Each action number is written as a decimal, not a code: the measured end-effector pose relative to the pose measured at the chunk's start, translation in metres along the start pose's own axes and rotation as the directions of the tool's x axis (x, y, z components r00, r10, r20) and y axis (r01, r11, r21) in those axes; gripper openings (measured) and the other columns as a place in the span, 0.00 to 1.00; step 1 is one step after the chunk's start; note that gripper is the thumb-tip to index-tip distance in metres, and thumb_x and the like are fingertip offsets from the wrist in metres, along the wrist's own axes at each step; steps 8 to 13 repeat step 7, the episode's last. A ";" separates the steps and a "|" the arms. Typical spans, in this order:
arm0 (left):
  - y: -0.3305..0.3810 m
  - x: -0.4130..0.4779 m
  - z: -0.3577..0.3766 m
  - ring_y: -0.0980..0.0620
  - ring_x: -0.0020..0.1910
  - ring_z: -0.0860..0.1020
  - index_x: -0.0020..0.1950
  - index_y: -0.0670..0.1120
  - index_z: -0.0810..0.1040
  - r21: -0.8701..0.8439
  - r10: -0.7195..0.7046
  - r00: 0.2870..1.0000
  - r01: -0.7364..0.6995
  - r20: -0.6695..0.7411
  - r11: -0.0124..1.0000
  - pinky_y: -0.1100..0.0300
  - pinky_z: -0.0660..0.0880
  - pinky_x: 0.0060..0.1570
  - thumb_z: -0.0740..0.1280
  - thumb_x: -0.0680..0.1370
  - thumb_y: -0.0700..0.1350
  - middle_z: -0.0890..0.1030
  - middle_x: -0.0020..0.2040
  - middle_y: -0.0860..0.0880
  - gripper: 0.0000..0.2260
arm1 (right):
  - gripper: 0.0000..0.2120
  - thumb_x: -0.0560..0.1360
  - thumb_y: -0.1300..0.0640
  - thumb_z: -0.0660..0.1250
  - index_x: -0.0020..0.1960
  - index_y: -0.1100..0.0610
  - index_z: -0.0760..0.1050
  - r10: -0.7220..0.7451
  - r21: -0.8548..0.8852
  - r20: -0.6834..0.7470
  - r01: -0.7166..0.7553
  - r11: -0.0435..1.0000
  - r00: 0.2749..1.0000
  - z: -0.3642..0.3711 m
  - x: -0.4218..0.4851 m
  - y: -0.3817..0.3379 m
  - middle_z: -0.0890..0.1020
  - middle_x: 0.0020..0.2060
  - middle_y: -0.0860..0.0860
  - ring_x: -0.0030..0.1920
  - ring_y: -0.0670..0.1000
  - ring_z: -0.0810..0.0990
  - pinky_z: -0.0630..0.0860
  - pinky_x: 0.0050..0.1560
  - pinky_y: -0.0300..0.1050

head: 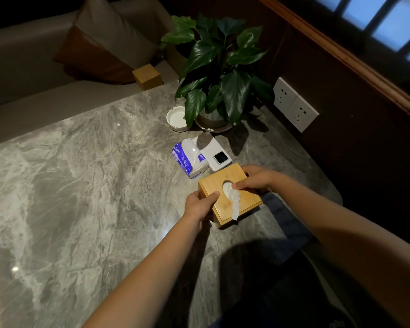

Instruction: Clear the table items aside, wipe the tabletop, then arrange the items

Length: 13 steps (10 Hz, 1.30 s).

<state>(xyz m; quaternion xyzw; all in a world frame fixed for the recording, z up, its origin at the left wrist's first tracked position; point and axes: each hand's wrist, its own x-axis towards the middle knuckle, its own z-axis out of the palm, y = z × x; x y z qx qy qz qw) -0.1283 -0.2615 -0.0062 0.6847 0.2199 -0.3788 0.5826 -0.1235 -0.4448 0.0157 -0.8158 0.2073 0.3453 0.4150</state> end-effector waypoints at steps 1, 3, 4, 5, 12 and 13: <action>0.001 0.001 -0.001 0.43 0.57 0.79 0.67 0.40 0.69 -0.008 -0.005 1.000 0.005 0.007 1.000 0.48 0.77 0.56 0.71 0.74 0.45 0.78 0.61 0.41 0.24 | 0.20 0.75 0.56 0.69 0.65 0.56 0.70 -0.013 0.002 0.001 0.013 1.000 1.000 0.000 0.001 0.001 0.76 0.57 0.52 0.55 0.52 0.74 0.73 0.54 0.49; 0.000 0.003 -0.003 0.43 0.57 0.78 0.67 0.40 0.68 -0.011 -0.003 1.000 0.003 0.012 1.000 0.45 0.76 0.59 0.71 0.73 0.45 0.78 0.61 0.41 0.25 | 0.19 0.75 0.53 0.69 0.64 0.55 0.72 -0.005 0.025 -0.007 0.005 1.000 1.000 0.000 0.001 0.004 0.78 0.58 0.53 0.57 0.54 0.77 0.75 0.60 0.54; 0.000 0.003 -0.005 0.45 0.54 0.77 0.67 0.40 0.66 -0.007 0.042 0.999 -0.042 0.009 0.999 0.51 0.75 0.57 0.68 0.76 0.41 0.76 0.59 0.43 0.22 | 0.15 0.79 0.49 0.62 0.62 0.56 0.73 -0.006 0.109 -0.053 0.012 0.994 0.999 -0.001 -0.004 0.003 0.79 0.54 0.53 0.52 0.52 0.78 0.75 0.52 0.46; 0.003 0.004 -0.011 0.50 0.50 0.75 0.68 0.42 0.66 0.038 0.135 0.991 -0.135 0.004 0.990 0.58 0.72 0.51 0.66 0.77 0.42 0.74 0.59 0.43 0.21 | 0.13 0.81 0.49 0.55 0.57 0.55 0.75 -0.043 0.152 -0.157 0.067 0.986 0.987 -0.003 -0.010 0.000 0.80 0.50 0.54 0.50 0.52 0.78 0.73 0.49 0.45; 0.012 0.002 -0.024 0.45 0.61 0.76 0.65 0.42 0.74 0.158 0.259 0.965 -0.261 0.037 0.952 0.48 0.71 0.64 0.60 0.78 0.48 0.78 0.62 0.42 0.18 | 0.17 0.82 0.54 0.56 0.68 0.57 0.68 -0.201 -0.009 -0.311 0.208 0.978 0.929 0.011 -0.031 -0.016 0.76 0.58 0.54 0.61 0.54 0.74 0.67 0.56 0.45; 0.012 0.002 -0.024 0.45 0.61 0.76 0.65 0.42 0.74 0.158 0.259 0.965 -0.261 0.037 0.952 0.48 0.71 0.64 0.60 0.78 0.48 0.78 0.62 0.42 0.18 | 0.17 0.82 0.54 0.56 0.68 0.57 0.68 -0.201 -0.009 -0.311 0.208 0.978 0.929 0.011 -0.031 -0.016 0.76 0.58 0.54 0.61 0.54 0.74 0.67 0.56 0.45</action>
